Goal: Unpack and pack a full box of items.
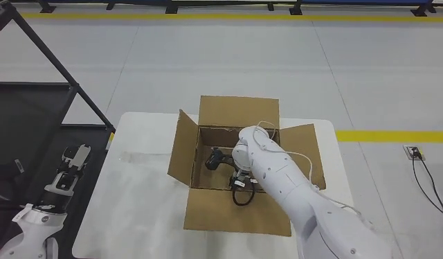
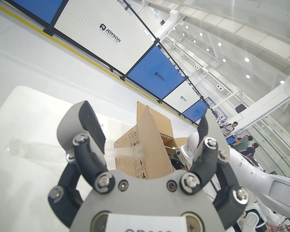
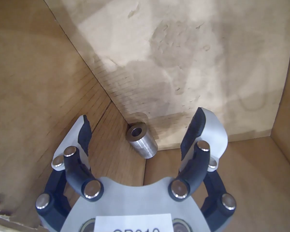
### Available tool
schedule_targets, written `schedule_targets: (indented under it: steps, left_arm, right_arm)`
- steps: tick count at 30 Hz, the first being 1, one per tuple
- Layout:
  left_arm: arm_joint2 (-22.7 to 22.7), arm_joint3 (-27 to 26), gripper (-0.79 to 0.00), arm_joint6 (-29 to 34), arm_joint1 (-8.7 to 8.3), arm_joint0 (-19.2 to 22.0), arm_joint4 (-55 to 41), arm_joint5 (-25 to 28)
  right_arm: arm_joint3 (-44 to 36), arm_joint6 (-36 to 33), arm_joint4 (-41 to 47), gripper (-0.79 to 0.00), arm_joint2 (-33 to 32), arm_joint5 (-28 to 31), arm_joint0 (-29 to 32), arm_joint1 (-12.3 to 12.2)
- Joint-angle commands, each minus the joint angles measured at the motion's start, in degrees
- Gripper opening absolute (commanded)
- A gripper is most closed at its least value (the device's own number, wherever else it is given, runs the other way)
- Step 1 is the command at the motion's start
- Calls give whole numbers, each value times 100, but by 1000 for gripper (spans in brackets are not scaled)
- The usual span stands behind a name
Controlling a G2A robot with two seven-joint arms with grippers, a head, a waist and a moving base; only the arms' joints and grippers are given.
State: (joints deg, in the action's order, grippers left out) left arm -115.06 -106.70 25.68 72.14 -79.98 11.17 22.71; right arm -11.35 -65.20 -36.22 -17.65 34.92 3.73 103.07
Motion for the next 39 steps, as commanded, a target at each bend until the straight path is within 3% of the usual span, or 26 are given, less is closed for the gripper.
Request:
schedule_targets:
  steps: [1,9,15,25,33,39]
  left_arm:
    - [0,0,0,0,0,0,0,0]
    - [0,0,0,0,0,0,0,0]
    - [0,0,0,0,0,0,0,0]
    - [0,0,0,0,0,0,0,0]
    - [0,0,0,0,0,0,0,0]
    - [0,0,0,0,0,0,0,0]
  right_arm:
    - [22,-118,-9,0,-1,-73,23,28]
    - [120,-417,-36,0,-19,-32,42,111]
    - [152,-206,-7,0,-104,-525,-69,135]
    - [273,-624,-86,0,-153,-969,-165,153]
    - [455,-780,359,0,-420,-1455,-159,104]
    - [455,-780,359,0,-420,-1455,-159,104]
